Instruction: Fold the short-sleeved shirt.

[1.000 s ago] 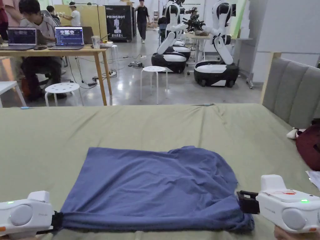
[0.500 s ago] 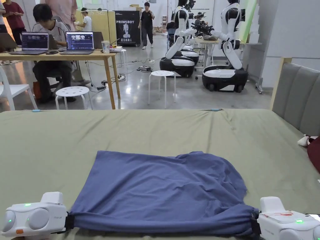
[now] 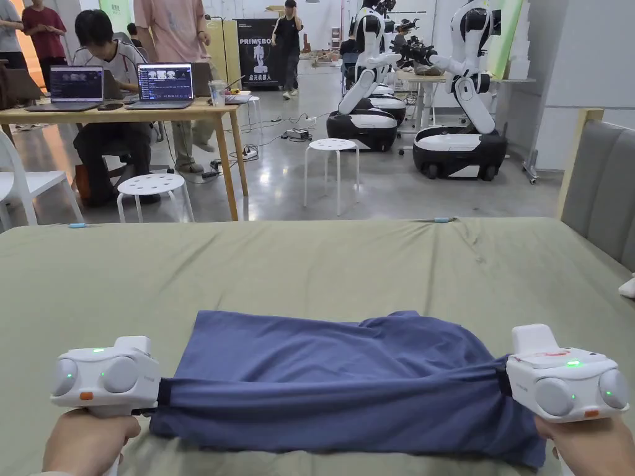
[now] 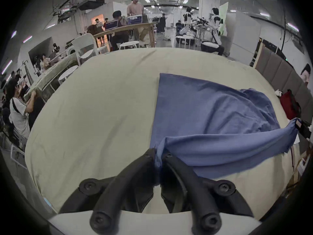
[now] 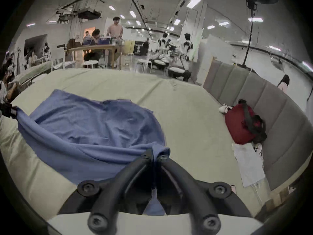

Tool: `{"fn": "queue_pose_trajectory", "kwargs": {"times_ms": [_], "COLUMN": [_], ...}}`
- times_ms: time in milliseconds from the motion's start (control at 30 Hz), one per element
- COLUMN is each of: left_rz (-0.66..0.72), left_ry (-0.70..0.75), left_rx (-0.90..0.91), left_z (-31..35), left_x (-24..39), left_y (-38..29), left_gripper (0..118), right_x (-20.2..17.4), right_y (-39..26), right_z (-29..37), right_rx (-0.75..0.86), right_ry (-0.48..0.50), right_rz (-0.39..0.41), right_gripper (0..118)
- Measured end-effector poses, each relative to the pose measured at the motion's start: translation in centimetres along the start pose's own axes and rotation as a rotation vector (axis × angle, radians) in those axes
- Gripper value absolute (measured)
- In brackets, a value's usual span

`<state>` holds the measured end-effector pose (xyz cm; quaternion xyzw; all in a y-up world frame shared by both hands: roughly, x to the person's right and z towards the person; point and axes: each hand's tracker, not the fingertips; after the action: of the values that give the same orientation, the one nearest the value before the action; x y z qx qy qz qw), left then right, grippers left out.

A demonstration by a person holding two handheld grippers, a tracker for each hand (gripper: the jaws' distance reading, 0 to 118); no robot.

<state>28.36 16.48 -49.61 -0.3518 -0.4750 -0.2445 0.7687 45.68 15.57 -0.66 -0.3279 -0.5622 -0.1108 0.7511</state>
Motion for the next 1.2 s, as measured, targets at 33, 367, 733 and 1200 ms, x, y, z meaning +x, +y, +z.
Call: {"fn": "queue_pose_trajectory", "kwargs": {"times_ms": [33, 367, 733, 1200], "left_rz": [-0.004, -0.039, 0.044, 0.026], "left_ry": [0.015, 0.073, -0.031, -0.019], "left_rx": [-0.016, -0.071, 0.418, 0.364], "left_z": [-1.3, -7.0, 6.3, 8.2], "left_x": [0.5, 1.0, 3.9, 1.4], "left_y": [0.4, 1.1, -4.5, -10.6], "left_gripper": [4, 47, 95, 0], "right_x": [-0.1, 0.2, -5.5, -10.1], "right_y": [-0.1, -2.5, -2.0, -6.4], "right_z": [-1.3, -5.6, 7.5, 11.4], "right_rx": [-0.032, -0.112, 0.192, 0.246], "right_ry": [0.002, 0.013, 0.125, 0.180], "right_rz": [-0.009, -0.040, -0.066, -0.075], "right_gripper": [3, 14, 101, 0]}}
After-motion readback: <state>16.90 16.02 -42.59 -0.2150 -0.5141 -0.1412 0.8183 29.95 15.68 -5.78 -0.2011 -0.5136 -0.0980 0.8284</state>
